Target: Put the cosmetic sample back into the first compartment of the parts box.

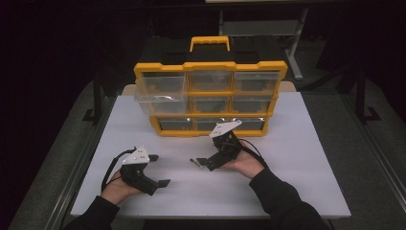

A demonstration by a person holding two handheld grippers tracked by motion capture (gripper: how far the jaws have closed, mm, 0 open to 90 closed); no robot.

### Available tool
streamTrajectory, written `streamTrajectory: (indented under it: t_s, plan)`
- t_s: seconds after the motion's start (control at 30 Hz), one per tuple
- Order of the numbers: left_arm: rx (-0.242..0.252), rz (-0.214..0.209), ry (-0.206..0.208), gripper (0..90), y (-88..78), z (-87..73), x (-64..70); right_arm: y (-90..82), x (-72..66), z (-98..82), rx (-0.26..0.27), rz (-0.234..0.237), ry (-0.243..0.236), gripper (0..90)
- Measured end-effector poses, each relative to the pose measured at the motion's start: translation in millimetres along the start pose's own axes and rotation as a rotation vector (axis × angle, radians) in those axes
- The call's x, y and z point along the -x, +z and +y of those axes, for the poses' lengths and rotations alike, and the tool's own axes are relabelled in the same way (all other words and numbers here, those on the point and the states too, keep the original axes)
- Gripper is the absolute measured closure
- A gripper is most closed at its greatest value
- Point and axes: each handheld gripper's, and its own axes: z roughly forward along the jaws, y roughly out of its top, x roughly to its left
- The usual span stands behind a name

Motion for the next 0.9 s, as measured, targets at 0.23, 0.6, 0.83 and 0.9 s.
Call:
streamTrajectory:
  t_s: [0.23, 0.6, 0.83, 0.9]
  plan:
    - [0.001, 0.004, 0.004, 0.0, -0.4, 0.0, 0.1, 5.3, -1.0, 4.5, -0.003, 0.004, -0.004, 0.0]
    - [0.003, 0.006, 0.005, 0.0, -0.7, 0.0, 0.2, 16.2, -4.2, 14.3, -0.010, 0.020, -0.017, 0.0]
    - [0.002, 0.004, 0.006, 0.0, -0.7, 0.2, 0.4, 23.0, -5.5, 19.7, -0.017, 0.025, -0.027, 0.0]
    - [0.004, 0.004, 0.004, 0.0, -0.7, 0.2, 0.4, 25.3, -5.8, 20.9, -0.020, 0.024, -0.033, 0.0]
